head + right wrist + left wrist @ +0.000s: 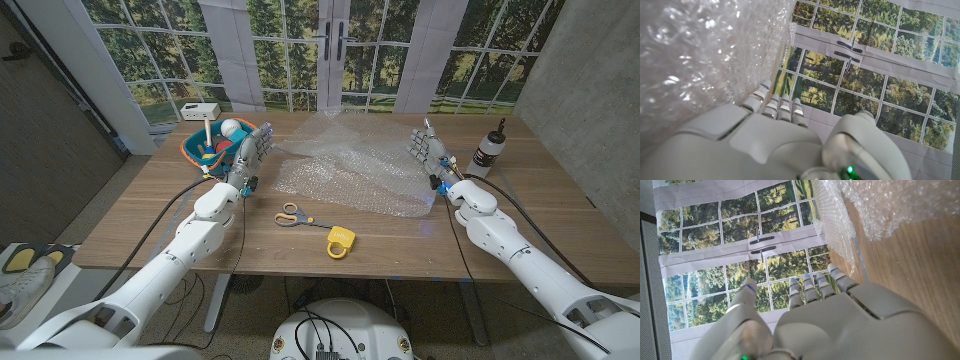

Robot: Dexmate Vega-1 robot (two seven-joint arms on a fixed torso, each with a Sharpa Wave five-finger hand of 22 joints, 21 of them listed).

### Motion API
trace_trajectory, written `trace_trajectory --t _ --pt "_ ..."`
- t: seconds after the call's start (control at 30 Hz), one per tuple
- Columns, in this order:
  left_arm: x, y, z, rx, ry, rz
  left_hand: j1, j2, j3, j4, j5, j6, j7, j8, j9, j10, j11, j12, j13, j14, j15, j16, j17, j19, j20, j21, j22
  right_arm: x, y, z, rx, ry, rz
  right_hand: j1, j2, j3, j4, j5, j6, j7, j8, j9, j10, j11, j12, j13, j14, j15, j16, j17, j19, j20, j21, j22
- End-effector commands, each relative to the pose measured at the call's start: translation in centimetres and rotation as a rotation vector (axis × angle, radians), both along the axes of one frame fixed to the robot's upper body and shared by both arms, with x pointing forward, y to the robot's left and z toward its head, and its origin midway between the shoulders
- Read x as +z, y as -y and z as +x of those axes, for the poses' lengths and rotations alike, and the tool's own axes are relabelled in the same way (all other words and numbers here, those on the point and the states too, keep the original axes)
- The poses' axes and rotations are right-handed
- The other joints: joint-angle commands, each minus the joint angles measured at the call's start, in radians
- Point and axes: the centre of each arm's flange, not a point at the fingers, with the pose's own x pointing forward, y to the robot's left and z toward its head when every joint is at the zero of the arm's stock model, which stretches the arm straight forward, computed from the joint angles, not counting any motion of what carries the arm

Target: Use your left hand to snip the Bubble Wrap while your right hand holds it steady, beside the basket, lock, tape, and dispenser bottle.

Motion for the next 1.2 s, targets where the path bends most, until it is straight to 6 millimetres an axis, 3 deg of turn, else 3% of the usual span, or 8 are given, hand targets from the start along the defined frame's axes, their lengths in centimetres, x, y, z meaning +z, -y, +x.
trace_trajectory --t 0.03,0.53,0.87,1.2 --pt "0.3 -0.3 -0.8 0.013 0.071 0.062 0.011 -0.009 -0.002 -0.009 0.004 -0.004 0.010 0.000 0.004 0.014 -0.006 0.008 0.002 0.012 -0.057 0.010 0.002 0.010 -0.008 0.004 0.001 0.2 0.5 -0.1 0.010 0.022 -0.014 0.009 0.000 -0.003 -0.004 0.002 0.005 -0.004 0.005 0.002 0.007 -0.002 0.003 0.005 0.001 0.005 0.003 0.002 -0.003 0.004 0.000 0.005" --pt "0.3 -1.0 -1.9 0.065 0.120 0.105 0.017 -0.018 -0.006 -0.014 0.004 0.007 0.011 0.003 0.003 0.032 -0.018 0.014 0.001 0.022 -0.070 0.011 0.001 0.015 -0.016 -0.001 0.000 0.0 0.6 -1.0 0.000 0.033 -0.036 0.017 -0.001 -0.002 -0.009 -0.003 0.008 -0.011 0.006 0.002 0.007 -0.009 0.003 0.004 0.001 -0.003 0.002 0.001 -0.019 -0.002 -0.003 0.005" --pt "0.5 -0.7 -2.2 0.069 0.150 0.144 0.022 -0.022 -0.008 -0.017 0.004 0.013 0.009 0.004 0.002 0.041 -0.023 0.016 0.001 0.028 -0.074 0.012 0.001 0.019 -0.019 -0.003 0.000 -0.2 0.0 -1.7 0.005 0.050 -0.043 0.032 -0.002 0.001 -0.019 -0.009 0.000 -0.028 0.003 0.001 -0.006 -0.021 -0.001 0.004 -0.020 -0.023 -0.005 -0.001 -0.036 -0.006 -0.006 0.004" --pt "0.1 0.0 -3.2 0.056 0.191 0.153 0.030 -0.024 -0.009 -0.019 0.005 0.022 0.015 0.006 0.002 0.057 -0.029 0.020 0.001 0.037 -0.079 0.013 0.001 0.025 -0.023 -0.005 0.000 -0.6 0.7 -2.4 -0.012 0.072 -0.047 0.042 -0.003 0.003 -0.026 -0.012 -0.007 -0.038 0.001 0.001 -0.018 -0.030 -0.004 0.005 -0.033 -0.034 -0.008 -0.002 -0.048 -0.010 -0.007 0.004"
